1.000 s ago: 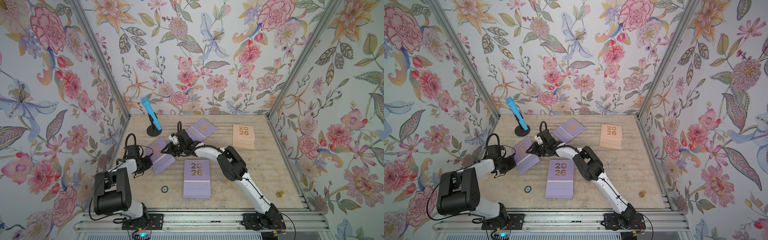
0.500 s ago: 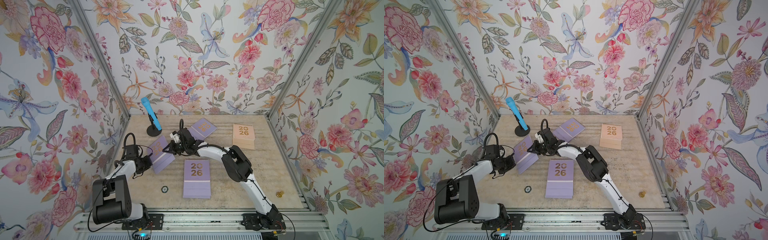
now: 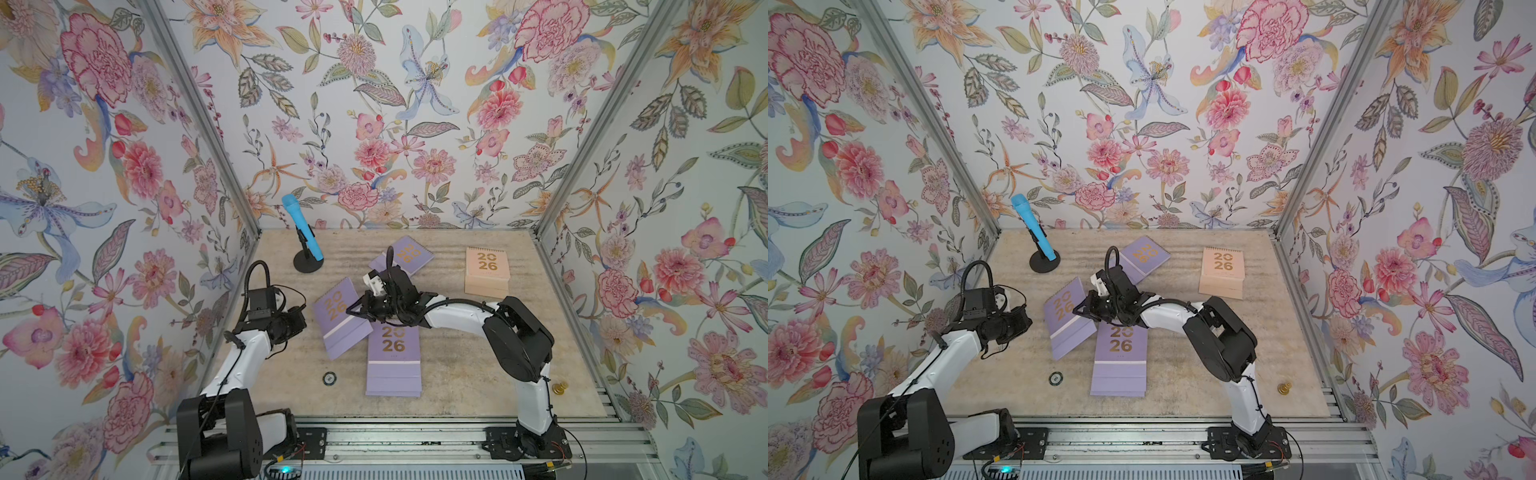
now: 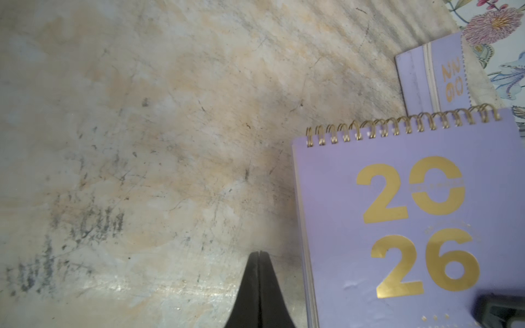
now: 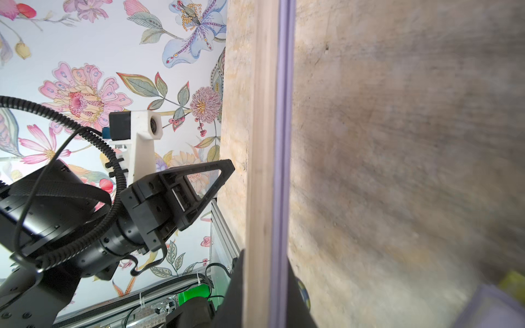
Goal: Stack the calendars
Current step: Place the calendar at the calendar.
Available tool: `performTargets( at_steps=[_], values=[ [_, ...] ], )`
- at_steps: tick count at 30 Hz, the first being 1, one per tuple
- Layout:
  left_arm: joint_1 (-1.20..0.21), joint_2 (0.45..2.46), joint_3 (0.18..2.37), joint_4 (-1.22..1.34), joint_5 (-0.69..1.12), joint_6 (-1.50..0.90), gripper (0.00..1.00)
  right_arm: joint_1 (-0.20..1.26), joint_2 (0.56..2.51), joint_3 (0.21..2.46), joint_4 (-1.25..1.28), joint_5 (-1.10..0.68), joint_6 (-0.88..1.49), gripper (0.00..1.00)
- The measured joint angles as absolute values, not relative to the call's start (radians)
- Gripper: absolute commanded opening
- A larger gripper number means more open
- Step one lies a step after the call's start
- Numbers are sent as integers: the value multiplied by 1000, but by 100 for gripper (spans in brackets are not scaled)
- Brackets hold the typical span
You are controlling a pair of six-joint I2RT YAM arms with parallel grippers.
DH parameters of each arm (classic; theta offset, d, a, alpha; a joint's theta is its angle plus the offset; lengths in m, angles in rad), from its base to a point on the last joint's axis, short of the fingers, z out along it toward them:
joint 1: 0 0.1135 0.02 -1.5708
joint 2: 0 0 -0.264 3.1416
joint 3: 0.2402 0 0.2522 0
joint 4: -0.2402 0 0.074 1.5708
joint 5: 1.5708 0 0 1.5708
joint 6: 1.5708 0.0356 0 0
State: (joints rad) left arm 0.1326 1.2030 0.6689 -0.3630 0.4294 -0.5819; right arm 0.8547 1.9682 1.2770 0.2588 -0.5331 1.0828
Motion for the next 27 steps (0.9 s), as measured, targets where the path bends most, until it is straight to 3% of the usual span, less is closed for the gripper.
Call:
performTargets(
  at_steps=[14,27],
  values=[
    [-79,1180,573,-219,472,-778,0,942,1460,767,346,-239,1156,7],
    [-279,1217,509,-66,493,-910,0,1054,1273,447,528,5,1264,7]
  ],
)
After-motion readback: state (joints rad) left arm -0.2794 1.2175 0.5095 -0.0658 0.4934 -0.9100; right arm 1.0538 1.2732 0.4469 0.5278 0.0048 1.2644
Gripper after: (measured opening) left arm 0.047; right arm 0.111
